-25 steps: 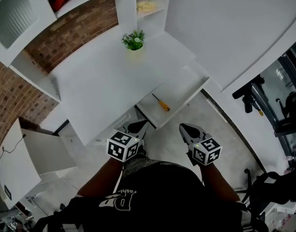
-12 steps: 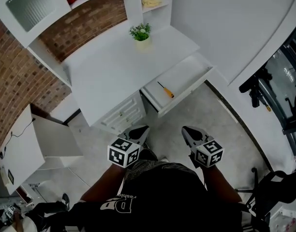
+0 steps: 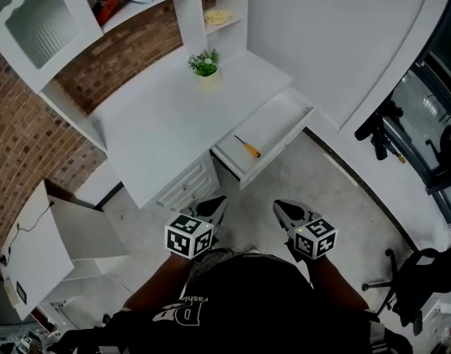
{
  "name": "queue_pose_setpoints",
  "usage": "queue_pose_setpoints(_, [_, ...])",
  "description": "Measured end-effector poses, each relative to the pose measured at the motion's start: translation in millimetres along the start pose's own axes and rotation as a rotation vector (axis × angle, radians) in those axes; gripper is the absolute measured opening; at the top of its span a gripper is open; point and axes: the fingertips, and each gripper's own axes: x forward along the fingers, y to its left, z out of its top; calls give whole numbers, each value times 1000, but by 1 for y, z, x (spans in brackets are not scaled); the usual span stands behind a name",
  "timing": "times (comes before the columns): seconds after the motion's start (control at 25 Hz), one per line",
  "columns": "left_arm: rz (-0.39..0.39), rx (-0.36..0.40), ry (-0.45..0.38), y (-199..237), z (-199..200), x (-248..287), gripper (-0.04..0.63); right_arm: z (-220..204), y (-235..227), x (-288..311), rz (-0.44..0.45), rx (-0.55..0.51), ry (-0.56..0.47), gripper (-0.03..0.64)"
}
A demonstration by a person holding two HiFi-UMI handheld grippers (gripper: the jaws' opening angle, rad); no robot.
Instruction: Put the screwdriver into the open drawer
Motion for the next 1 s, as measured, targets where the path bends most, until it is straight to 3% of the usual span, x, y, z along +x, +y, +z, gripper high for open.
queue_pose_setpoints(1.0, [-109, 33, 72, 64, 2, -22, 17, 11, 29, 46, -126, 83, -36, 5])
